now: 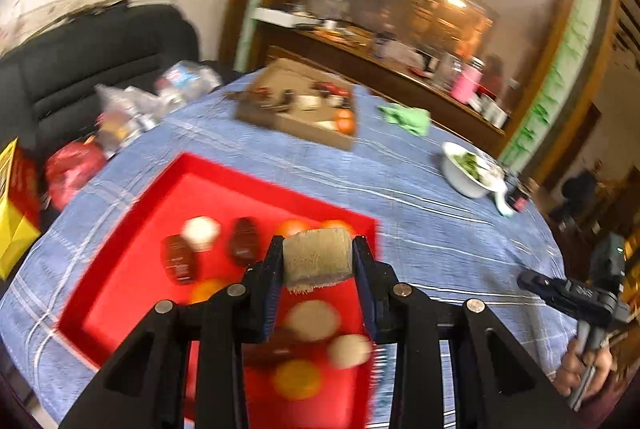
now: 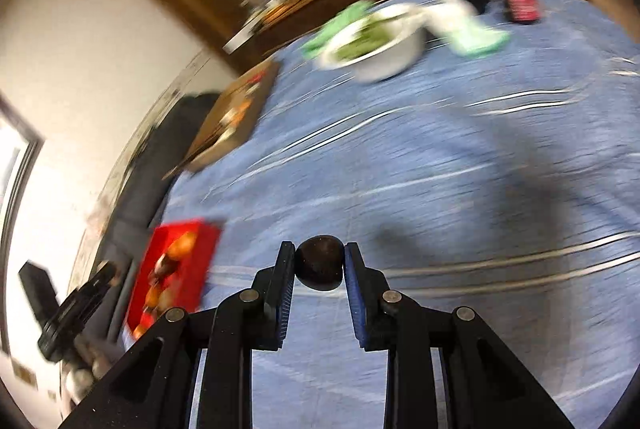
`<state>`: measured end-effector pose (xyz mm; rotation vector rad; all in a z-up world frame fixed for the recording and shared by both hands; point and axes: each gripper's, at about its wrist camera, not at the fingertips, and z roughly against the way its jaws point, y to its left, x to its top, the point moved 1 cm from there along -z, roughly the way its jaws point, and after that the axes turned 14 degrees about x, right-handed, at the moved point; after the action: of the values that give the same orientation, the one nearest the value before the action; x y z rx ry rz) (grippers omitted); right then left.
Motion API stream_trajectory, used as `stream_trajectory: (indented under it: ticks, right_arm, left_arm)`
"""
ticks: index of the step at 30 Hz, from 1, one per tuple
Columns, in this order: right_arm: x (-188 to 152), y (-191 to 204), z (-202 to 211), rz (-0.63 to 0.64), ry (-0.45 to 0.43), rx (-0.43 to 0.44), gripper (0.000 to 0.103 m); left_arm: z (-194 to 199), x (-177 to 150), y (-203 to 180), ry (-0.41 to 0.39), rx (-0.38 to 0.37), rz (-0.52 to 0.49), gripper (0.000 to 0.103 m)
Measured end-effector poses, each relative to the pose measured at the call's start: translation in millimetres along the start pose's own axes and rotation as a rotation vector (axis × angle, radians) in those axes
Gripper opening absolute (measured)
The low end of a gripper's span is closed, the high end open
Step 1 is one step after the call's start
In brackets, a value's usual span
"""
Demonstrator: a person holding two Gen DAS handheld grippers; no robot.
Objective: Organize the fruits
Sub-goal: 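Release the yam cube from the left tool into the tray while the right tool drops the plum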
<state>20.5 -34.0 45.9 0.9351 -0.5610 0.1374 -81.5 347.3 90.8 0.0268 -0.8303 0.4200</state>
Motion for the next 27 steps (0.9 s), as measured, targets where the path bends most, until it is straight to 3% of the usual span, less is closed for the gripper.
stream_trajectory:
  ticks: [8,16,18,21,27]
  right_arm:
    - [-24.6,112.4,-93.1,0.167,0.171,0.084,0.027]
    - [-48.5,161.1,-177.6,0.275,0.259,0.002,0.029]
    - [-50.8,163.8,-188.4,0.284,0.26,-0.019,0.034]
    - [-49.9,162.7,-191.0,0.265,0.24,-0.008,0.054]
    - [-45.0,160.8,-159.5,0.251,0.173,-0.01,0.056]
  left_arm:
    - [-21.2,-15.1,45.5,0.065,0.042,0.062,0.032]
    - [-25.4,-25.4,59.7,0.1,0.062,0.051,0.033]
    - [-22.3,-26.5,60.9,0.102,0.05,0.049,0.039]
    - [-14.4,-24.5,64.5,0.083,0.04,0.054,0.056]
    - [2.0,-23.0,59.5,0.052,0.029,0.057,0.06]
